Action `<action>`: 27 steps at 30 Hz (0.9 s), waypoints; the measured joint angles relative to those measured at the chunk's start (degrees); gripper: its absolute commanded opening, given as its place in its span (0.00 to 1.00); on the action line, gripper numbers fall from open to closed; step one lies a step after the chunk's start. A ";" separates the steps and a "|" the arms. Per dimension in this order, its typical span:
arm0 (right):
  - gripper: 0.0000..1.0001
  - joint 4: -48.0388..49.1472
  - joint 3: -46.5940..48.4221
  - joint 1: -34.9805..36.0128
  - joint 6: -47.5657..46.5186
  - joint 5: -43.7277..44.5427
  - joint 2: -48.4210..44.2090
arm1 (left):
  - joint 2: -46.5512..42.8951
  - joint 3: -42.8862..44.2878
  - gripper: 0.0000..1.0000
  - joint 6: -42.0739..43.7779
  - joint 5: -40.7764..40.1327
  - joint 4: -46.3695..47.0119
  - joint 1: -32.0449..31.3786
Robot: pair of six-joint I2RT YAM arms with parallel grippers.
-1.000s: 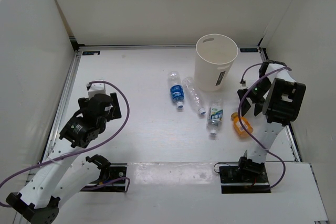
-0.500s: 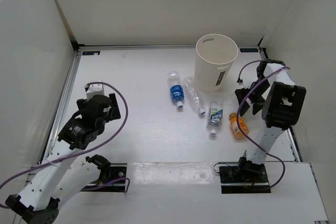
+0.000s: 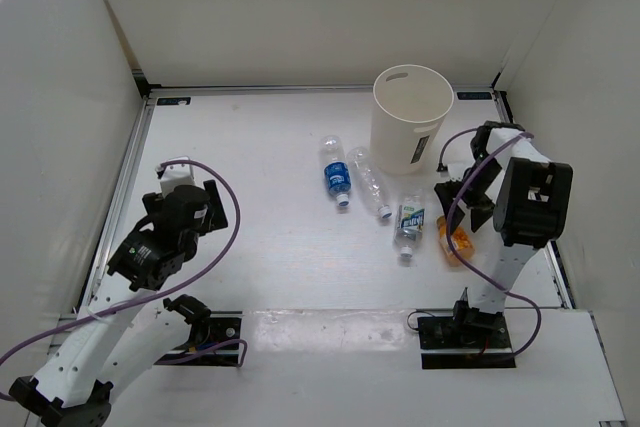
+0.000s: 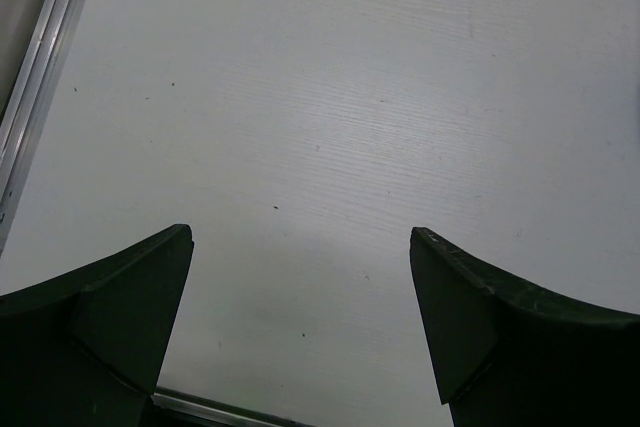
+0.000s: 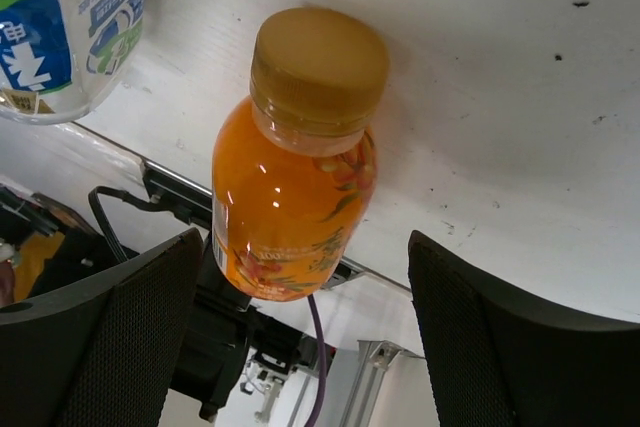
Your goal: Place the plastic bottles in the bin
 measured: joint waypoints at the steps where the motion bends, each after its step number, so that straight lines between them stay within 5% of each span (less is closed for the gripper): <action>1: 0.85 0.04 0.00 0.00 0.24 0.00 0.24 | 0.00 -0.02 1.00 -0.02 -0.09 0.02 0.00; 13: 0.84 0.13 -1.66 1.25 4.31 3.41 7.58 | 0.02 -0.37 1.00 -0.15 -1.57 -0.87 0.00; 20: 0.56 0.20 -3.26 1.33 6.21 6.25 9.88 | 0.04 -0.37 1.00 -0.61 -2.32 -1.44 0.00; 25: 0.00 -0.02 -2.86 0.81 6.29 6.38 9.88 | -0.55 -0.42 1.00 -1.11 -2.56 -1.97 0.00; 27: 0.00 0.04 -2.45 -0.15 6.64 6.21 9.88 | -0.92 -0.46 1.00 -1.22 -2.71 -1.99 0.02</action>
